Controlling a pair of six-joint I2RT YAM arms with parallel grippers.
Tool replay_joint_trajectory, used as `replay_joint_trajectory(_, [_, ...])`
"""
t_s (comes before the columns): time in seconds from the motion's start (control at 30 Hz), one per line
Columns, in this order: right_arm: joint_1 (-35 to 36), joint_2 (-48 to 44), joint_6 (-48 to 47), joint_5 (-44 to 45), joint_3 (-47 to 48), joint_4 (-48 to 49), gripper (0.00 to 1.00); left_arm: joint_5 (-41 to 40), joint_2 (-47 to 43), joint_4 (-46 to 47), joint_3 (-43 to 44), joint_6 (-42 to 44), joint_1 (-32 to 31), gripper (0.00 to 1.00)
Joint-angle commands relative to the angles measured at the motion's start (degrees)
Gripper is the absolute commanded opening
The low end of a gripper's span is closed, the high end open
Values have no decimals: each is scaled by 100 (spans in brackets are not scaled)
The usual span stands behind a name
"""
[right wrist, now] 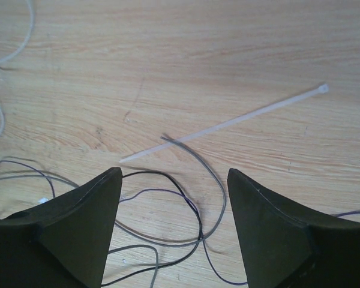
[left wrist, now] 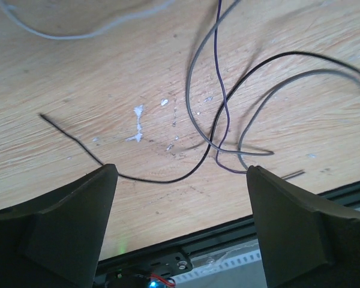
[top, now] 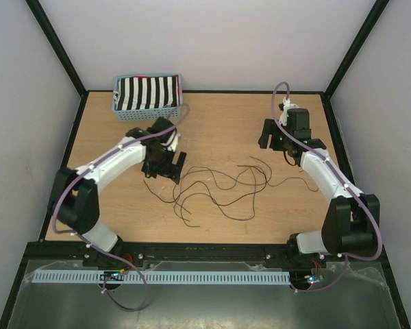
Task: Zip-tie the wires
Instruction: Straighten the cable at the center of the board, then pick up the cable at the center of the board.
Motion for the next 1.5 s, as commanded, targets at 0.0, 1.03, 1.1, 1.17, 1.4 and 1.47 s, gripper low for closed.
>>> replay_joint_trajectory(0.0, [-3, -370, 195, -62, -99, 317, 81, 356, -566, -140, 294, 66, 545, 92])
replay_joint_trajectory(1.03, [-8, -711, 354, -461, -429, 842, 84, 505, 3927, 192, 5011, -296, 1856, 74])
replay_joint_trajectory(1.1, [-8, -735, 359, -411, -452, 856, 84, 501, 4030, 251, 5059, -598, 1855, 74])
replay_joint_trajectory(1.17, [-8, -739, 363, -368, -478, 873, 84, 529, 4102, 366, 5070, -926, 1851, 75])
replay_joint_trajectory(1.4, [-4, -722, 349, -343, -485, 912, 84, 244, 4300, 540, 5062, -1857, 1797, 75])
replay_joint_trajectory(1.47, [-8, -726, 338, -350, -490, 919, 84, 95, 4351, 557, 5058, -1983, 1770, 74])
